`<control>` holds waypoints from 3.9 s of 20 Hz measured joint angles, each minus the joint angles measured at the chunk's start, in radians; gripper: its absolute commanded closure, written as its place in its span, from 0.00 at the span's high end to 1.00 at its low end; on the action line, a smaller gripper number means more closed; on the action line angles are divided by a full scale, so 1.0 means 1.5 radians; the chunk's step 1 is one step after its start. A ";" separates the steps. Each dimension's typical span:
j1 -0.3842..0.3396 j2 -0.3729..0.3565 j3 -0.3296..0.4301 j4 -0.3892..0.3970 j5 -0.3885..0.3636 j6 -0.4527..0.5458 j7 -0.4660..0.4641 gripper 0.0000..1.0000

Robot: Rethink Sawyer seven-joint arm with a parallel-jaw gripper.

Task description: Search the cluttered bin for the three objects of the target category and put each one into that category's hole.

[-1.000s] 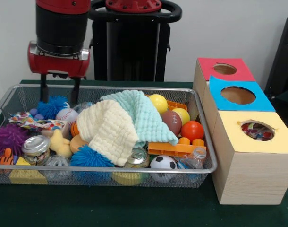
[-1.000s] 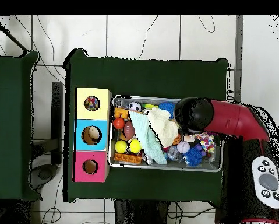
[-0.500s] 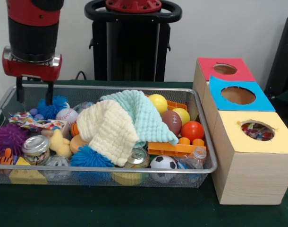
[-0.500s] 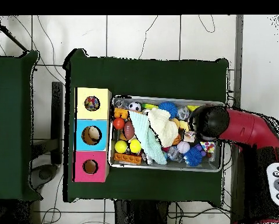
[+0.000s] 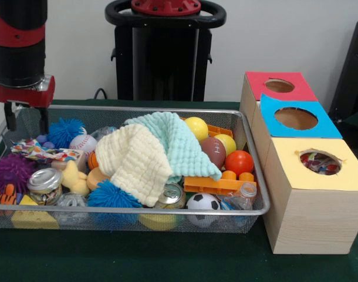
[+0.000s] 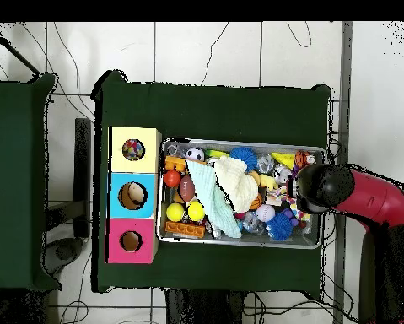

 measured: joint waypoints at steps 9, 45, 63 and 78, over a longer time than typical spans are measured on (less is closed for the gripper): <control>-0.054 0.002 0.048 0.009 0.030 0.000 0.000 1.00; 0.093 0.082 -0.089 0.008 0.011 -0.053 0.000 1.00; 0.105 0.109 -0.156 0.008 0.010 -0.151 0.000 1.00; 0.070 0.131 -0.153 0.008 0.010 -0.238 0.000 1.00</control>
